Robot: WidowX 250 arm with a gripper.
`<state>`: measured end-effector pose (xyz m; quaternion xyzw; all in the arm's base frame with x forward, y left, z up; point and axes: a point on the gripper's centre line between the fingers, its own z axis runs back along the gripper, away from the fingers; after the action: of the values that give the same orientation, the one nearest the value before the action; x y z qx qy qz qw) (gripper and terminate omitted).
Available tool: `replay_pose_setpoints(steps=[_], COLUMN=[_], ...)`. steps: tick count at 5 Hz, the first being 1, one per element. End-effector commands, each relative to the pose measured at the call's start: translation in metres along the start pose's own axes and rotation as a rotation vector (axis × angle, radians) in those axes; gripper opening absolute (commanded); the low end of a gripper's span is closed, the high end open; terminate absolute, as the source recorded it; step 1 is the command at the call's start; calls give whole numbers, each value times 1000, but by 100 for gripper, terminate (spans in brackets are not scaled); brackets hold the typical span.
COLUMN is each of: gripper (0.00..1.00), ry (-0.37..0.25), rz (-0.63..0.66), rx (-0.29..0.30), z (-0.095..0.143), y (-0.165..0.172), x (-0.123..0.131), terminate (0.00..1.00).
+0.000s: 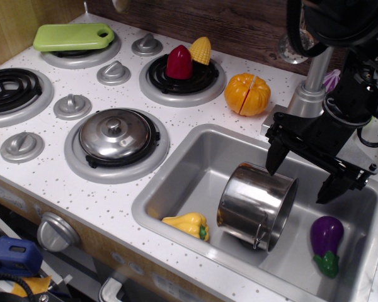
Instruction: Flip pot upright in sink
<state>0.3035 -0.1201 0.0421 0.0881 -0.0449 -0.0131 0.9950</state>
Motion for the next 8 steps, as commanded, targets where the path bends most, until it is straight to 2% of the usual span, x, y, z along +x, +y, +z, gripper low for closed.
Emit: replay_pose_setpoints(steps=[1, 3, 4, 5, 6, 7, 8], gripper=[100, 100, 100, 100, 100, 100, 100], ry=[0, 46, 65, 59, 14, 0, -9], rz=[0, -120, -158, -146, -145, -185, -227], rx=[0, 109, 301, 408, 495, 571, 589], z=[0, 0, -11, -24, -36, -42, -40], y=[0, 0, -6, -15, -18, -10, 1], x=[0, 0, -3, -5, -7, -9, -10], terminate=[0, 0, 0, 0, 0, 0, 0])
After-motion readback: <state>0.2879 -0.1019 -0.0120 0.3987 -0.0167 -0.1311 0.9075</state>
